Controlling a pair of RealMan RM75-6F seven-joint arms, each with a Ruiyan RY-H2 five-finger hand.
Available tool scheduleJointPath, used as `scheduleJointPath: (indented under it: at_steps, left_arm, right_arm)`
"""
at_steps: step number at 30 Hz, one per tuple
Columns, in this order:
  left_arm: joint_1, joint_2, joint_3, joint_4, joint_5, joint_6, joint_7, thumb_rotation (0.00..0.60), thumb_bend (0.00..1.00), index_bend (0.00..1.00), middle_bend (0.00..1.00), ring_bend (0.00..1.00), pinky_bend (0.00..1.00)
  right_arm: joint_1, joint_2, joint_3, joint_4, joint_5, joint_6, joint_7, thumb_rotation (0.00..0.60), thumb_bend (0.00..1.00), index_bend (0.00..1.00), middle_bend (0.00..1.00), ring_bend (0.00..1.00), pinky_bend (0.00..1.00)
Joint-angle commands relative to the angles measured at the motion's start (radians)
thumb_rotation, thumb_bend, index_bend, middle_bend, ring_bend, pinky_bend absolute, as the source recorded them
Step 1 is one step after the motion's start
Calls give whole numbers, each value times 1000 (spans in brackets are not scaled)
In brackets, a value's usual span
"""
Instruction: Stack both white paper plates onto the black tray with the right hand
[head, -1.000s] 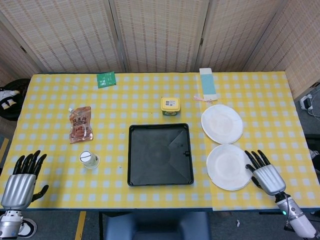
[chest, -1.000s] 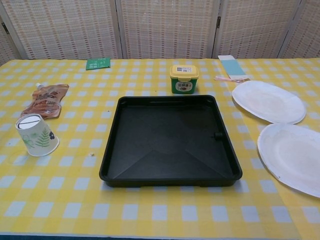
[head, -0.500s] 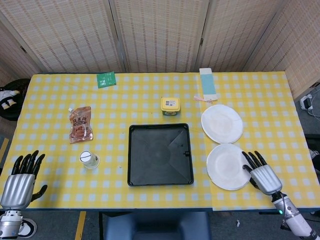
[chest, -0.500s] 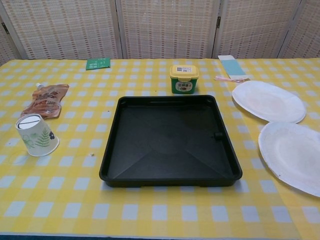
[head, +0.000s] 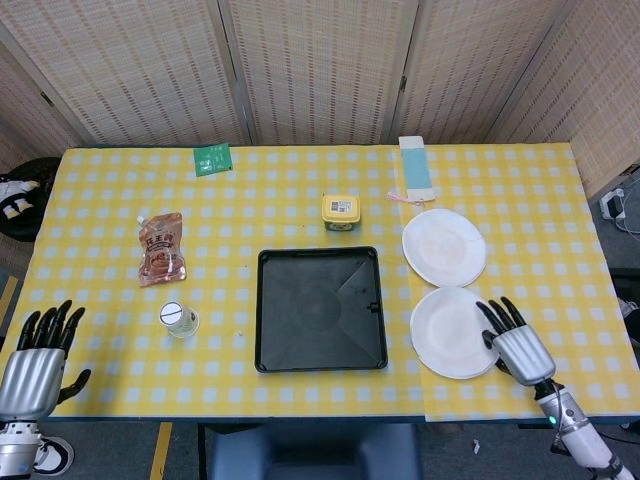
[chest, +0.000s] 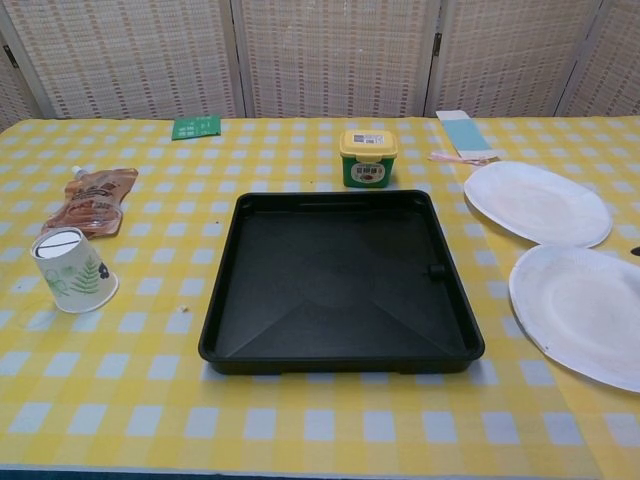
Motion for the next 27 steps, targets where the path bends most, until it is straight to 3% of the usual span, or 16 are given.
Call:
scheduleJointPath:
  at_steps: [1, 7, 20, 27]
  left_arm:
    - [1, 0, 0, 1, 0, 1, 1, 600, 287, 0, 0, 0, 0]
    - [3, -2, 1, 7, 16, 12, -7, 600, 345, 0, 0, 0, 0]
    - [9, 0, 1, 8, 32, 27, -22, 600, 346, 0, 0, 0, 0]
    - [8, 1, 3, 6, 34, 22, -23, 600, 346, 0, 0, 0, 0]
  right_arm:
    - [2, -2, 4, -2, 2, 26, 10, 600, 405, 655, 151, 105, 0]
    - [1, 2, 18, -5, 10, 115, 25, 600, 405, 753, 230, 150, 0]
    - [15, 37, 51, -62, 20, 305, 20, 600, 408, 757, 235, 160, 0]
    - [80, 42, 60, -143, 9, 314, 21, 600, 408, 757, 235, 156, 0]
